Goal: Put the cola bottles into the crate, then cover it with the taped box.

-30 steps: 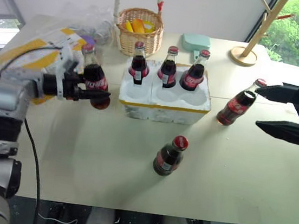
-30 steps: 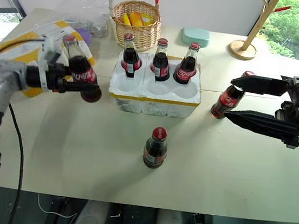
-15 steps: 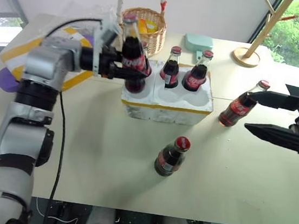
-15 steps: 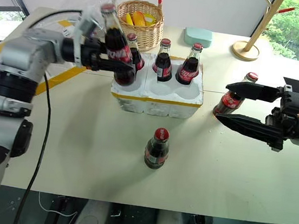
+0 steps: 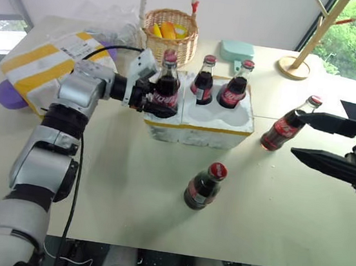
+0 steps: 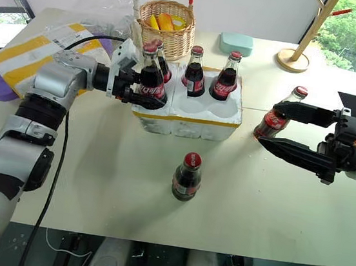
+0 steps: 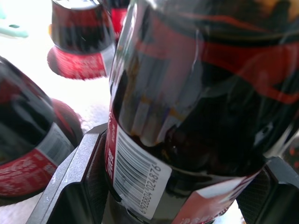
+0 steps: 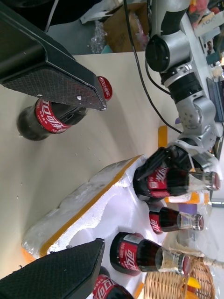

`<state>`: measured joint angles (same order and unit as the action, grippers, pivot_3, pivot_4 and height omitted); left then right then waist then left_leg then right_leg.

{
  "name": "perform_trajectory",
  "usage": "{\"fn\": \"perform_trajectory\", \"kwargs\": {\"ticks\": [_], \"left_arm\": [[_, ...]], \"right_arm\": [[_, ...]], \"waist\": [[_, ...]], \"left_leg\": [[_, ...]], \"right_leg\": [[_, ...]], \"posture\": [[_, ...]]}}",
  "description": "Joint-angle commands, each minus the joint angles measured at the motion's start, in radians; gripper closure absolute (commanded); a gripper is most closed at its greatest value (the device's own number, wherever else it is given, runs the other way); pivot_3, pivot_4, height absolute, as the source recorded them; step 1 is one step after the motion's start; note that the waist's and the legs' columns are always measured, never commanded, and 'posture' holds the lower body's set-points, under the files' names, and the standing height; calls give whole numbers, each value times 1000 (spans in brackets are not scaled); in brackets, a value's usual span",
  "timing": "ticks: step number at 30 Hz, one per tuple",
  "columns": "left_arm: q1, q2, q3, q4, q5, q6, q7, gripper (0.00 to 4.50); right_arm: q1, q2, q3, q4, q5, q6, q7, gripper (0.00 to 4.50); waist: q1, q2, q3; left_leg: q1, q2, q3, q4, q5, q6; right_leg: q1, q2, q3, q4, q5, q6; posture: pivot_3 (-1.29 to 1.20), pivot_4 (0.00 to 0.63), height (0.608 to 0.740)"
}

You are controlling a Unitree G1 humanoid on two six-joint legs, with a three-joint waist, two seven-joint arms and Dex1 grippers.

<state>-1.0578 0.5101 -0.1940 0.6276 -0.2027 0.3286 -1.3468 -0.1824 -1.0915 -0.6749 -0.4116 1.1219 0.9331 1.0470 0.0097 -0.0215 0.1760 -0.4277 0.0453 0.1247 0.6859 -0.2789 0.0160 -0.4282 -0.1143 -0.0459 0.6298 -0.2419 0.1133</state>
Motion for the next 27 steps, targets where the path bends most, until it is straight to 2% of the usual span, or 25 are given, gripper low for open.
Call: {"fn": "perform_trajectory", "kwargs": {"ticks": [1,4,5,6,7,14,18,23,27], "left_arm": [[18,4,-1,-2,32,-52,9,1654],[26,-9,14,27,44,-55,56,1654],[25,-11,21,32,42,-51,66,618],[26,-11,29,32,40,-49,75,219],[27,-10,36,31,38,-46,84,15],[73,54,127,-78,-45,61,80,15],[131,176,207,-281,-153,227,36,15],[241,358,331,-598,-394,517,-43,15],[418,487,397,-824,-534,626,-99,15]], "right_arm": [[0,6,-7,-22,-3,-33,-5,0],[-4,5,6,-17,-3,-40,-5,0],[-7,4,11,-13,-5,-43,-5,0],[-10,4,17,-8,-8,-47,-5,0],[-12,3,22,-3,-12,-51,-5,0],[18,5,52,10,-95,-98,-3,0],[85,17,38,-2,-145,-124,9,0],[186,43,34,-23,-176,-129,16,0],[279,84,79,-98,-217,-169,22,0]], "waist": [[-1,0,0],[0,0,0],[1,0,0],[1,0,0],[1,0,0],[-5,1,0],[-9,0,0],[-1,1,0],[2,1,-1]], "left_leg": [[0,0,0,0,0,0],[0,0,0,0,0,0],[0,0,0,0,0,0],[1,0,0,0,0,0],[1,0,0,0,0,0],[1,1,-4,2,0,0],[1,2,-4,2,0,0],[1,2,-6,2,0,0],[2,2,-7,2,0,0]], "right_leg": [[0,0,0,0,0,0],[0,0,0,0,0,0],[0,0,0,0,0,0],[1,0,0,0,0,0],[1,0,0,0,0,0],[1,0,0,1,0,0],[1,2,0,2,0,0],[2,2,0,1,0,0],[4,2,0,1,0,0]], "posture": [[0,150,740],[0,150,740],[0,150,740],[0,150,740],[0,150,740],[0,150,740],[0,150,740],[0,150,740],[0,150,740]]}}
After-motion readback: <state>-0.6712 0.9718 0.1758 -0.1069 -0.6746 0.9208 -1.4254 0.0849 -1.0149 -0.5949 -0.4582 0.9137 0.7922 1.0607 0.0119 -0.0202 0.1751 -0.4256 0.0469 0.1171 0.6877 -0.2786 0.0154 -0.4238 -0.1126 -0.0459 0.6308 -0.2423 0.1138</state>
